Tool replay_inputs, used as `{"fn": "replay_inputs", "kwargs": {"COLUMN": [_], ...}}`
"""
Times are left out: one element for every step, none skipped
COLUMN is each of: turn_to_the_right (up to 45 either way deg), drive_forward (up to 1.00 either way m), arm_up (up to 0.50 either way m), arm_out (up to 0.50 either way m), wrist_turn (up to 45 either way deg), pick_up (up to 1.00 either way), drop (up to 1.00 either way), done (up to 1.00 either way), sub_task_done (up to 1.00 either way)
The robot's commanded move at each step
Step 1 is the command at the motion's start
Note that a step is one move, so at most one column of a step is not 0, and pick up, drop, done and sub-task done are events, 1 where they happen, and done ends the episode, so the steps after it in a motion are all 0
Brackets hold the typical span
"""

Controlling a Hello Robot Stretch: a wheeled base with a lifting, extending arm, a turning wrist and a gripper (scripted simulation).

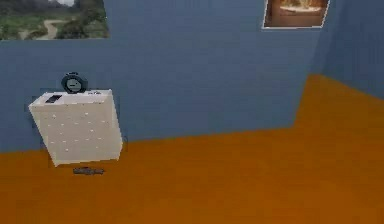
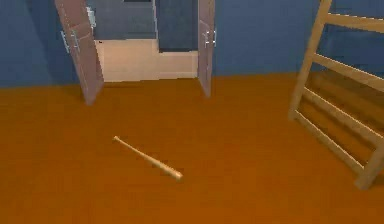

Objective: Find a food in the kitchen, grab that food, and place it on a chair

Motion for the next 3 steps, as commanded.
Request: {"fn": "replay_inputs", "kwargs": {"turn_to_the_right": [27.0,0.0,-45.0], "drive_forward": [0.0,0.25,0.0], "arm_up": [0.0,0.0,0.0], "arm_out": [0.0,0.0,0.0], "wrist_turn": [0.0,0.0,0.0], "pick_up": [0.0,0.0,0.0], "drop": [0.0,0.0,0.0], "done": [0.0,0.0,0.0], "sub_task_done": [0.0,0.0,0.0]}}
